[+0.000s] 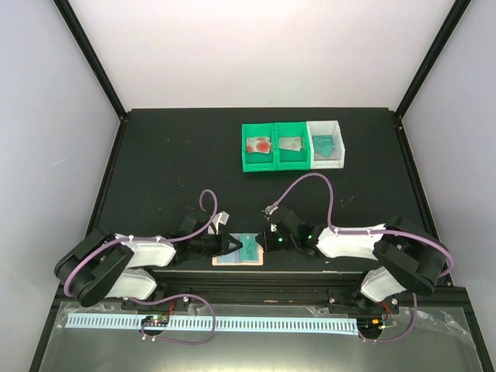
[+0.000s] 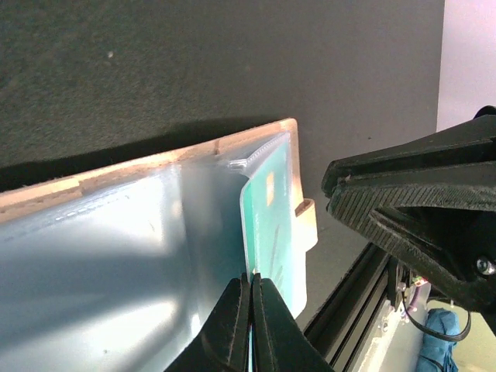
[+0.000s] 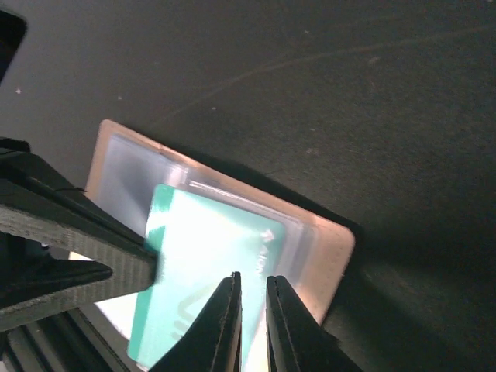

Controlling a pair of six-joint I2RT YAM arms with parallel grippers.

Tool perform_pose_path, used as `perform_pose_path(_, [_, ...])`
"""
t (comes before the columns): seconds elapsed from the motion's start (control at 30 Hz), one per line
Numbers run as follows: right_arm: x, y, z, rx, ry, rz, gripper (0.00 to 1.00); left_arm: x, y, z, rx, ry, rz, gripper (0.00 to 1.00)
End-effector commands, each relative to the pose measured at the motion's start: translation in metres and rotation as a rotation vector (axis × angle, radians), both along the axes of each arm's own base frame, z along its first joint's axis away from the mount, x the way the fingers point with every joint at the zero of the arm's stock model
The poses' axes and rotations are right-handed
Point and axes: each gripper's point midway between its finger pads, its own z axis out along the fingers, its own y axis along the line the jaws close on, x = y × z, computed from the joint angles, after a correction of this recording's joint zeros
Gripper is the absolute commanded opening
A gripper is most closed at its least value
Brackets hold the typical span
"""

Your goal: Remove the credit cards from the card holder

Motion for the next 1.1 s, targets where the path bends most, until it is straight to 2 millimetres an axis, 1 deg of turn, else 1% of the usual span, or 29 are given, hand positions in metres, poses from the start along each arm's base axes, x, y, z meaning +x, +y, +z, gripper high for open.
perform_pose_path(0.0, [-0.001, 0.018, 0.013, 0.039, -0.006, 0.060, 0.13, 0.004, -0.001, 0.000, 0.030, -0.008, -0.019, 0.02])
perform_pose_path(0.03, [0.001, 0.020, 0.014, 0.033, -0.006, 0.059, 0.13, 0.004, 0.000, 0.000, 0.035, -0.010, -0.021, 0.02])
perform_pose_path(0.2, [0.007, 0.009, -0.004, -0.073, 0.003, 0.011, 0.13, 0.005, 0.004, 0.001, 0.084, -0.006, -0.017, 0.02])
perform_pose_path(0.27, [0.011, -0.001, -0.018, -0.152, 0.000, -0.006, 0.11, 0.007, 0.012, -0.003, 0.140, -0.002, 0.003, 0.02])
perform_pose_path(0.3, [0.012, -0.006, -0.024, -0.183, -0.001, -0.014, 0.10, 0.008, 0.015, -0.002, 0.153, -0.013, 0.009, 0.02])
perform_pose_path(0.33, [0.008, -0.007, -0.037, -0.210, 0.030, 0.001, 0.08, 0.007, 0.016, 0.003, 0.153, -0.022, 0.011, 0.02])
perform_pose_path(0.37, [0.005, -0.009, -0.043, -0.222, 0.041, 0.003, 0.08, 0.008, 0.017, 0.004, 0.156, -0.024, 0.014, 0.02])
perform_pose_path(0.5, [0.002, -0.022, -0.058, -0.274, 0.057, -0.014, 0.08, 0.015, 0.027, 0.000, 0.209, -0.033, 0.056, 0.02])
perform_pose_path(0.63, [-0.001, -0.027, -0.063, -0.281, 0.063, -0.020, 0.08, 0.016, 0.028, 0.002, 0.205, -0.022, 0.052, 0.02])
perform_pose_path(0.77, [0.000, -0.029, -0.065, -0.296, 0.055, -0.018, 0.08, 0.018, 0.030, 0.010, 0.196, -0.045, 0.070, 0.02])
perform_pose_path(0.93, [0.002, -0.026, -0.063, -0.285, 0.050, -0.016, 0.07, 0.021, 0.029, 0.022, 0.160, -0.069, 0.065, 0.02])
perform_pose_path(1.07, [0.005, -0.027, -0.060, -0.287, 0.029, -0.017, 0.07, 0.020, 0.031, 0.023, 0.166, -0.073, 0.036, 0.02])
